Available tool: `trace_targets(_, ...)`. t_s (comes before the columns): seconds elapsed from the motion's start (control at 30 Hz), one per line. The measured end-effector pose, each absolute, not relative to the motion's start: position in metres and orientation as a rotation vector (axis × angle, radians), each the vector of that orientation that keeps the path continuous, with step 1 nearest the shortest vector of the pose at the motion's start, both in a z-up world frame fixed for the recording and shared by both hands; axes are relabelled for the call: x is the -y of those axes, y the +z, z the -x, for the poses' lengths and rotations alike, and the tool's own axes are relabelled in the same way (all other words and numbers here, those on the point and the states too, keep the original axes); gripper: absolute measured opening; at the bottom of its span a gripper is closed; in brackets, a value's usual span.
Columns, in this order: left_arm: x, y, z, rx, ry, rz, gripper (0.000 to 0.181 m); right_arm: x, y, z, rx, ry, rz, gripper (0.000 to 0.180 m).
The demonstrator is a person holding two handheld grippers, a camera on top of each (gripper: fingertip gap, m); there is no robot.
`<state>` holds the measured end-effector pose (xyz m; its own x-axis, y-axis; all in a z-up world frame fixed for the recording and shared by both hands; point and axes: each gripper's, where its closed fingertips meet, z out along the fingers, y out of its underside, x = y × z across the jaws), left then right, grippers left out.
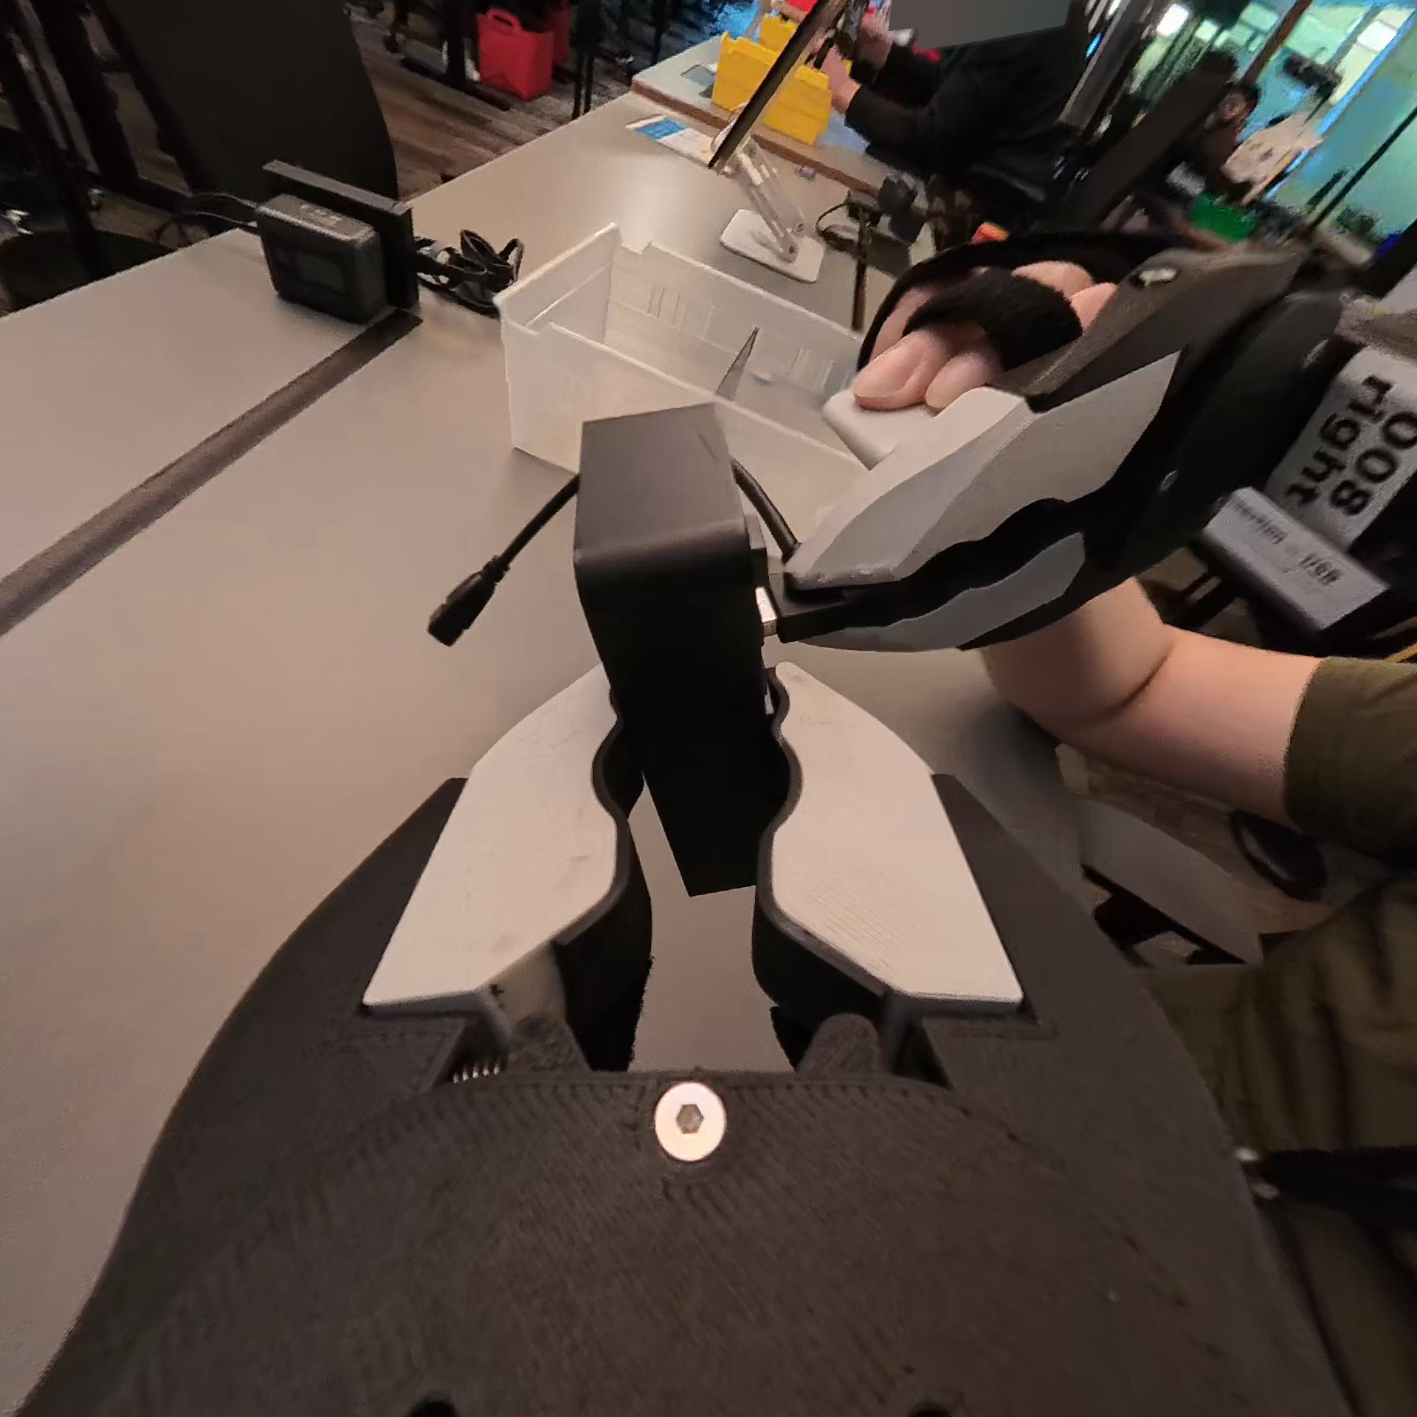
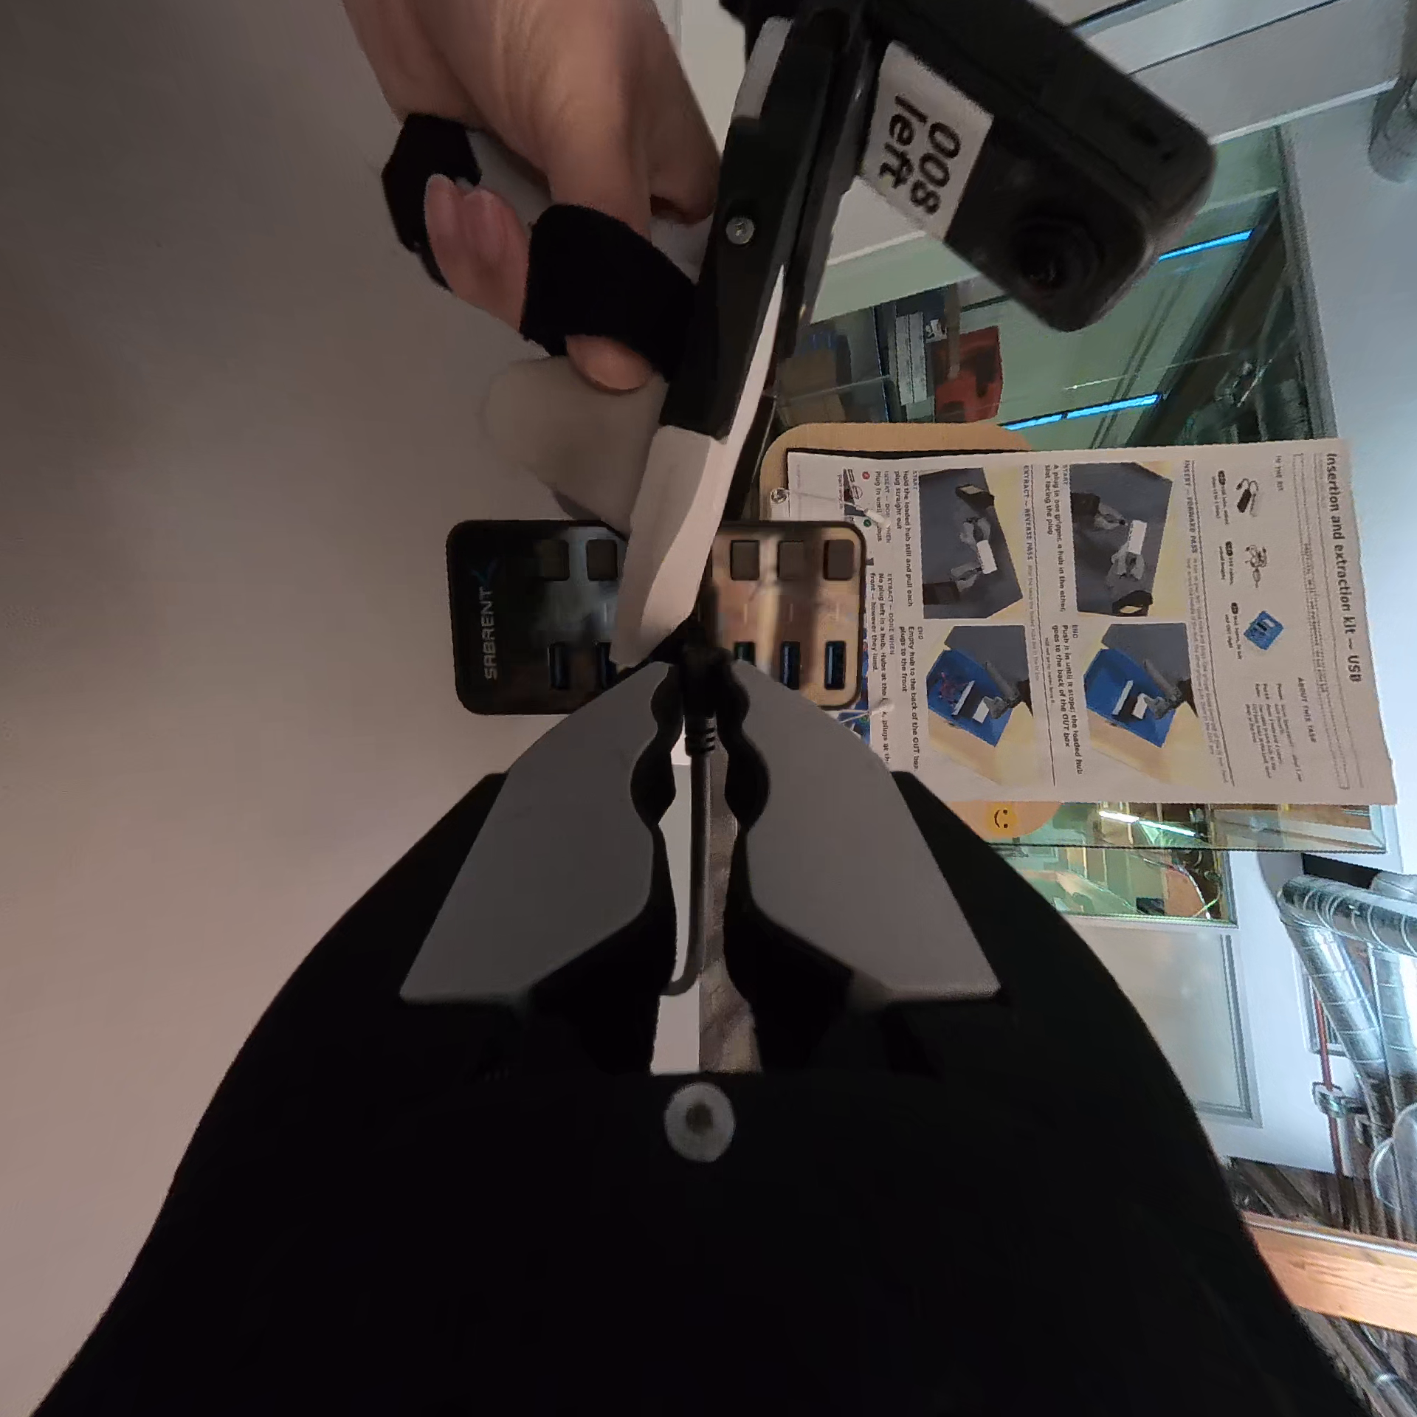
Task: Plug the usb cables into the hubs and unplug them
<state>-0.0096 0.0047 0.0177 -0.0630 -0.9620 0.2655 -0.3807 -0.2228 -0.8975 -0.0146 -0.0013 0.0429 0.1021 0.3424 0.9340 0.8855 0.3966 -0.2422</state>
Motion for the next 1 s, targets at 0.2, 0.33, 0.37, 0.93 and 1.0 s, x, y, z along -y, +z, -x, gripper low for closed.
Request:
trace_targets(0.2,-0.006,0.017,0.009,-1.437,-1.202,1.656,0.027,-0.004,0.040,0.015,1.461,-0.602,1.189,0.009)
trace_targets(0.33,-0.010,0.014,0.011,-1.434,-1.123,1.663,0.027,-0.007,0.038,0.015,1.454,-0.628,1.198,0.009)
trace_targets(0.37,-0.012,0.013,0.010,-1.425,-1.118,1.664,0.027,-0.008,0.037,0.015,1.451,-0.626,1.204,0.009)
trace_targets(0.93,-0.118,-0.084,0.027,-1.337,-0.803,1.576,0.027,-0.065,-0.012,-0.028,1.166,-0.208,1.490,0.026)
trace_targets(1.0,-0.124,-0.096,0.031,-1.361,-0.742,1.587,0.027,-0.067,-0.016,-0.031,1.162,-0.199,1.510,0.026)
